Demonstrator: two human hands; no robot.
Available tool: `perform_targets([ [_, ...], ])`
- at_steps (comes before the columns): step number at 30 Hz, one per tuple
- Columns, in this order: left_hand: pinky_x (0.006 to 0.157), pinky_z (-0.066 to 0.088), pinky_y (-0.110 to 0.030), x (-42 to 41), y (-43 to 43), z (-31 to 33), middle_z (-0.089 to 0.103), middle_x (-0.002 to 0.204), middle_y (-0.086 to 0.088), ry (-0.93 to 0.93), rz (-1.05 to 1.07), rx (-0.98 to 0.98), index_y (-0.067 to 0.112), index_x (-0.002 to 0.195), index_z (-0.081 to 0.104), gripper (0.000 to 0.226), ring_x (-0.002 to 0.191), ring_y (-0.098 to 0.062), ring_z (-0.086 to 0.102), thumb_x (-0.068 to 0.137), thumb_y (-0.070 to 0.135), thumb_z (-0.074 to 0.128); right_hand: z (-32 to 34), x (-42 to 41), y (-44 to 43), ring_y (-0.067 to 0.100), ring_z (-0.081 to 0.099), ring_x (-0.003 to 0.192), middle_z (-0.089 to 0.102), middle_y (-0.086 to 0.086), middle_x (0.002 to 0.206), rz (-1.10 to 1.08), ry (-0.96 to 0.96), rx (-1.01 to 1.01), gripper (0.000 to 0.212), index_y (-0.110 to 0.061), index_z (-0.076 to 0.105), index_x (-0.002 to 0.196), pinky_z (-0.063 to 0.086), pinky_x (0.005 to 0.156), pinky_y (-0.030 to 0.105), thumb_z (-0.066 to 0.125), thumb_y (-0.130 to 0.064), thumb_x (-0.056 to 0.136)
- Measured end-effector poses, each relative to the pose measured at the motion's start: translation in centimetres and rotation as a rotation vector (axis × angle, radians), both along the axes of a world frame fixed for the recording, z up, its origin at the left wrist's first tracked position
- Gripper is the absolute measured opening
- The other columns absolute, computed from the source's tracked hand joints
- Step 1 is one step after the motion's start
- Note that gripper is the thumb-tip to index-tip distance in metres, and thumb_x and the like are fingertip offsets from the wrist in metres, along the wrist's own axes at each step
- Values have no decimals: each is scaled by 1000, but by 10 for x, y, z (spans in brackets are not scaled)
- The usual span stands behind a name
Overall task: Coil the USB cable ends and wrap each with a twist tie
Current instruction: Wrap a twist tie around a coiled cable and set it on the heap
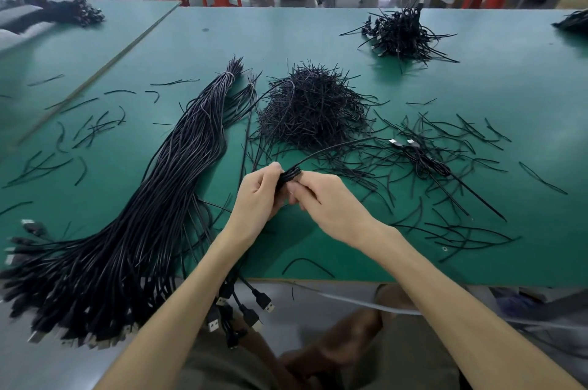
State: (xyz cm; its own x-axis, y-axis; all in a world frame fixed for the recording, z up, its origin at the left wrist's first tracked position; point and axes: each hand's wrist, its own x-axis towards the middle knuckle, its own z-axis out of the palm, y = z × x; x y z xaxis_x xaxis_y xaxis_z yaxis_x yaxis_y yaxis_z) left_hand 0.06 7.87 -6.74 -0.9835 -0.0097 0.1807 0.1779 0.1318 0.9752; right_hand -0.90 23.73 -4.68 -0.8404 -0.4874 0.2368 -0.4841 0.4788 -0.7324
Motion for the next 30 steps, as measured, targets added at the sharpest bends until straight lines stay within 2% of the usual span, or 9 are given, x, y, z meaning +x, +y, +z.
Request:
perform_targets([
  [2, 48, 41, -34, -1, 0, -1, 56, 58, -12, 60, 18, -15, 7, 76, 59, 46, 49, -29, 45, 112, 24, 36, 1, 1, 2, 1, 53, 64, 56, -20, 66, -11, 7, -23, 31, -22, 57, 76, 37, 63, 15, 48, -19, 106],
  [6, 64, 54, -28, -1, -2, 2, 70, 75, -12, 61, 10, 34, 11, 109, 72, 31, 64, -16, 63, 110, 22, 43, 4, 2, 3, -3, 55, 66, 57, -36, 70, -32, 1, -49, 36, -27, 55, 73, 37, 64, 10, 47, -15, 106],
  [10, 70, 55, -25, -4, -5, 13, 71, 78, 0, 42, -177, -51, 7, 121, 71, 31, 71, -11, 66, 103, 25, 53, 8, 0, 8, -3, 54, 66, 57, -37, 71, -17, -33, 10, 39, -36, 52, 72, 36, 61, 13, 44, -11, 101],
  [15, 79, 59, -33, -15, -10, 32, 69, 101, -11, 59, -298, -155, 4, 119, 70, 31, 79, -21, 71, 90, 12, 71, 11, 1, 13, -6, 54, 59, 57, -38, 68, -42, -36, -5, 43, -39, 51, 69, 38, 55, 10, 46, -8, 98],
  [18, 76, 55, -27, -14, -5, 28, 68, 101, -9, 118, -277, -107, 2, 113, 72, 25, 81, -18, 70, 89, 2, 72, 7, 3, 13, 2, 52, 56, 59, -30, 65, -71, -54, -16, 37, -33, 56, 70, 36, 54, 16, 48, -14, 101],
  [21, 90, 54, -40, -7, -3, 16, 62, 112, -4, 163, -178, -4, 17, 105, 75, 25, 99, -27, 64, 87, 1, 72, 6, 3, 15, 5, 48, 54, 59, -18, 61, -112, -111, -87, 37, -27, 59, 70, 42, 57, 24, 49, -19, 105],
  [24, 96, 48, -48, 1, -3, 9, 59, 118, -15, 148, -113, 48, 30, 101, 77, 30, 105, -34, 58, 87, 3, 70, 8, 4, 18, 10, 47, 54, 54, -8, 59, -127, -185, -165, 36, -19, 62, 73, 44, 58, 35, 49, -23, 106],
  [27, 93, 53, -45, 6, -7, 10, 60, 120, -14, 139, -199, 55, 18, 108, 77, 31, 105, -35, 63, 92, -4, 65, 7, 7, 17, 13, 48, 53, 54, -3, 59, -159, -217, -230, 36, -12, 63, 76, 43, 56, 35, 49, -22, 107],
  [30, 99, 54, -42, 9, -14, 13, 60, 125, -13, 168, -250, -46, 6, 112, 76, 28, 115, -32, 64, 99, -8, 55, 6, 7, 17, 16, 49, 56, 55, 2, 61, -215, -242, -321, 35, -7, 62, 79, 44, 57, 36, 49, -22, 107],
])
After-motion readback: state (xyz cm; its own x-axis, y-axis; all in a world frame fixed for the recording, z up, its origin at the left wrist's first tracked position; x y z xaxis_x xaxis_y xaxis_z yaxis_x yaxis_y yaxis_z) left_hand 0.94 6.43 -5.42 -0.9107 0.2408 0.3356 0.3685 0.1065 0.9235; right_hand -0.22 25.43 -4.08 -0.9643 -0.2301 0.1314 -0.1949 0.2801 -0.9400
